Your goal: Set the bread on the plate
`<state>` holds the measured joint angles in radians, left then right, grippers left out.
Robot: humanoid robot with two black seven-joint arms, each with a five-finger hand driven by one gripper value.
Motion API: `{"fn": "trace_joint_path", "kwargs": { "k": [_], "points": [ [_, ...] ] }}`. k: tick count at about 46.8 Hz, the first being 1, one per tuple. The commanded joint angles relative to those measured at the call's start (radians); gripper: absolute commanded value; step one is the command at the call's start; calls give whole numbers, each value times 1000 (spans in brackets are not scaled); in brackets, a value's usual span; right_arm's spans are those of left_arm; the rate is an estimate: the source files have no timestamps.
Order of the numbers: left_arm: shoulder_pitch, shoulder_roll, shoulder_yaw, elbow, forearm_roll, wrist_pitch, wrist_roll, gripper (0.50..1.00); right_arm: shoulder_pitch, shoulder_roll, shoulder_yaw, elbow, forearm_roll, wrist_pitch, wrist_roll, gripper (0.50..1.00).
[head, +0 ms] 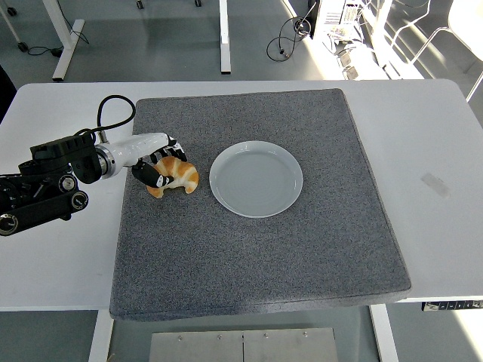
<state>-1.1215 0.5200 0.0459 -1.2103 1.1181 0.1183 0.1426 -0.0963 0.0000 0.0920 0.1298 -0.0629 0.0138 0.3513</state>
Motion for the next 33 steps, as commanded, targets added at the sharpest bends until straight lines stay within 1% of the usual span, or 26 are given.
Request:
{"fn": "trace_joint_path", "kwargs": {
  "k": [1, 15, 33],
  "points": [
    [-3, 3, -3, 0, -1, 0, 0, 580, 1, 0, 0, 1, 0, 0, 0, 1000],
    [-37, 11, -18, -2, -6, 0, 0, 580, 0, 0, 0, -1, 0, 0, 0, 1000],
    [-116, 14, -49, -6, -6, -2, -3, 584, 1, 0, 0, 1, 0, 0, 0, 1000]
  ]
}}
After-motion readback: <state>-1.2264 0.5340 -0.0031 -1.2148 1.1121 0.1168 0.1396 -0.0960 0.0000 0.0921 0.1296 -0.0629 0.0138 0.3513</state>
